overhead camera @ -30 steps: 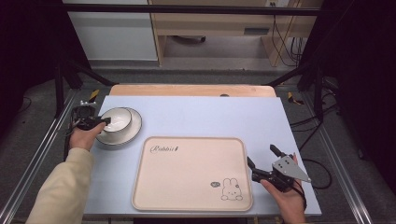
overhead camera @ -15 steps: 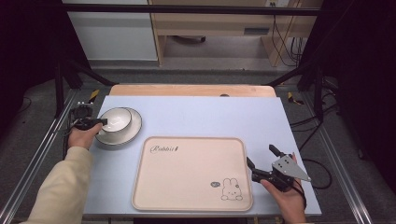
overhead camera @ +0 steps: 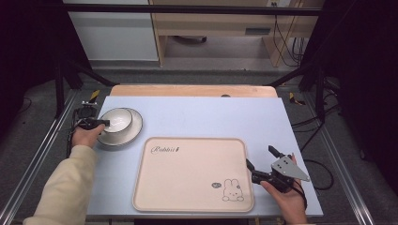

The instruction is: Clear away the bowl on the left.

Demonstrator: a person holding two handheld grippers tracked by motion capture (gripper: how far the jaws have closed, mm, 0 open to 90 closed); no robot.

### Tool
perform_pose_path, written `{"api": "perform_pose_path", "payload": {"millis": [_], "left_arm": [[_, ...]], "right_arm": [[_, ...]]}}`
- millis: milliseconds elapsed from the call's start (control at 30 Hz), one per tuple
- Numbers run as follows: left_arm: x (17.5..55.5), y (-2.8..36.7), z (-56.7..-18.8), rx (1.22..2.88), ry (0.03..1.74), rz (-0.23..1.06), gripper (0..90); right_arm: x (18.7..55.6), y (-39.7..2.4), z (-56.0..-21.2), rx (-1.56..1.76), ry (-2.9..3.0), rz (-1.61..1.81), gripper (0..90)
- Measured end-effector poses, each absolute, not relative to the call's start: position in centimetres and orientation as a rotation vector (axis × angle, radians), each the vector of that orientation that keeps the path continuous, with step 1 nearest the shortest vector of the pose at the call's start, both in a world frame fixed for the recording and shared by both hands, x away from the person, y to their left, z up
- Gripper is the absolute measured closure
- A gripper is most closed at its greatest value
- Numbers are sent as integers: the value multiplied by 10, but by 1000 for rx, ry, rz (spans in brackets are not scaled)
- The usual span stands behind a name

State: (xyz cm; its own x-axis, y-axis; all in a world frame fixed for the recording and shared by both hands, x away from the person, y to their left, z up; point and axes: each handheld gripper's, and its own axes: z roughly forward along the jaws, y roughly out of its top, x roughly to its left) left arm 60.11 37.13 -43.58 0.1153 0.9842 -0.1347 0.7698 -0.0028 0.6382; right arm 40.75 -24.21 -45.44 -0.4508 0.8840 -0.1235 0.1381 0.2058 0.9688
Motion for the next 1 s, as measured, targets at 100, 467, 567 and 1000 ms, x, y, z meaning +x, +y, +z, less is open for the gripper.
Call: {"api": "perform_pose_path", "payload": {"millis": [100,467,567,1000], "left_arm": [[599,372,-431,1797,1706,477,828],[582,364,-416,1797,1656,522,826],[575,359,-410,1800,1624,512,826],[541,342,-393,1836,1503,488,826]], "right_arm": [[408,-243,-454,960,1757,1304,89],[407,-241,-454,952,1759,1308,91],[406,-240,-453,949,1757,1305,83],[410,-241,-454,946,1745,1308,45]]}}
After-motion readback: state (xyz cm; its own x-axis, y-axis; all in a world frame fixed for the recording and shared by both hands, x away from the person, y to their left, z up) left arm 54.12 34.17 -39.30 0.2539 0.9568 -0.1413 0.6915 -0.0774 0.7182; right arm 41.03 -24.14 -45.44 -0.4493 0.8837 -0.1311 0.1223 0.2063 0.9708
